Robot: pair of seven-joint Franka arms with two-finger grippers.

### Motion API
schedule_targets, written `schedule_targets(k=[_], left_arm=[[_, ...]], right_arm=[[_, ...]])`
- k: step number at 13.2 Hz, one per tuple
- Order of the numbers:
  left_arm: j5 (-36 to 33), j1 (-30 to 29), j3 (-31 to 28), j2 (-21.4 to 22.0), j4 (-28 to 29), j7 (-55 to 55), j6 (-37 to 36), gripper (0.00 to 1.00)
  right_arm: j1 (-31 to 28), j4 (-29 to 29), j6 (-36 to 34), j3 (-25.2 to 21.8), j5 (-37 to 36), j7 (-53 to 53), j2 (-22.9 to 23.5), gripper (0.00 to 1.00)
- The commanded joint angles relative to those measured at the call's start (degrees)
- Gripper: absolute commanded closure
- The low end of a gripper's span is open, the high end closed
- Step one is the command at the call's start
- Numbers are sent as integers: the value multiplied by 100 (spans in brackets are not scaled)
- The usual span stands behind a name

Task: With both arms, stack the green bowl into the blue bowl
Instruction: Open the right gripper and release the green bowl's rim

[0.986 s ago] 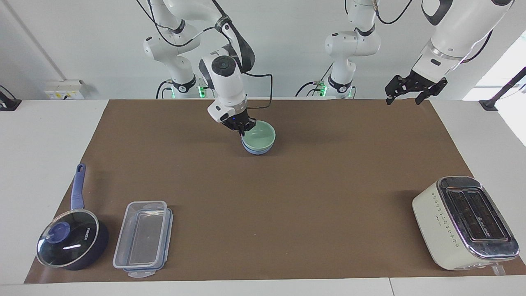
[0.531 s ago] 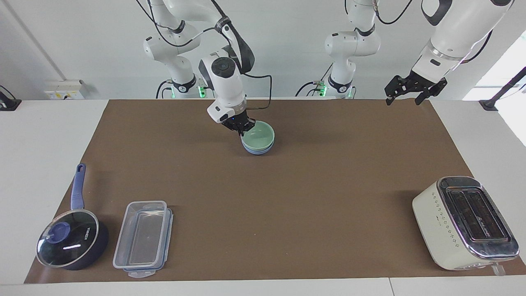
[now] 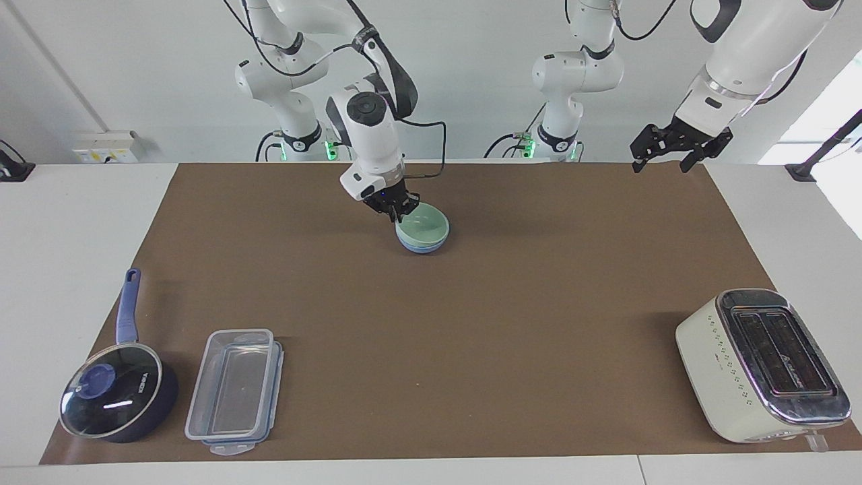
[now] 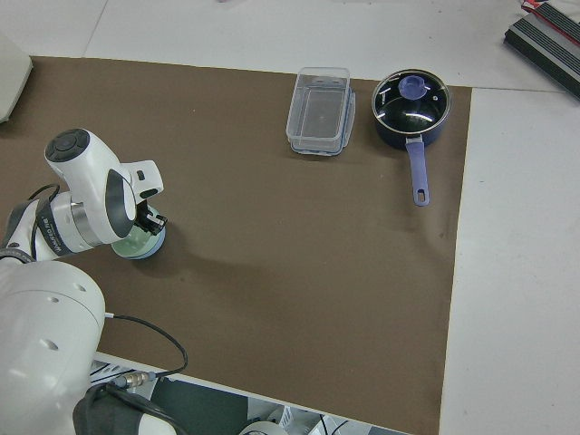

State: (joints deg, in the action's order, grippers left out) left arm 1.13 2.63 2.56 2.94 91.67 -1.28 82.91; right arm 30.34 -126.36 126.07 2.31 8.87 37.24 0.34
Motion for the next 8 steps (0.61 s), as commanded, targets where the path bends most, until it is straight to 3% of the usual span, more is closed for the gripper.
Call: schedule_targets(k=[1, 6, 8], left_arm=[[-113, -104, 70, -21, -62, -31, 32, 0], [-122, -175, 70, -13, -53, 57, 67, 0], [-122, -175, 70, -13, -53, 49, 67, 0]], right_arm=[[-45, 286, -424, -46, 124, -59, -139, 0], [-983, 410, -952, -108, 36, -322, -921, 0], [-1562, 663, -1233, -116, -8, -900, -992, 0]])
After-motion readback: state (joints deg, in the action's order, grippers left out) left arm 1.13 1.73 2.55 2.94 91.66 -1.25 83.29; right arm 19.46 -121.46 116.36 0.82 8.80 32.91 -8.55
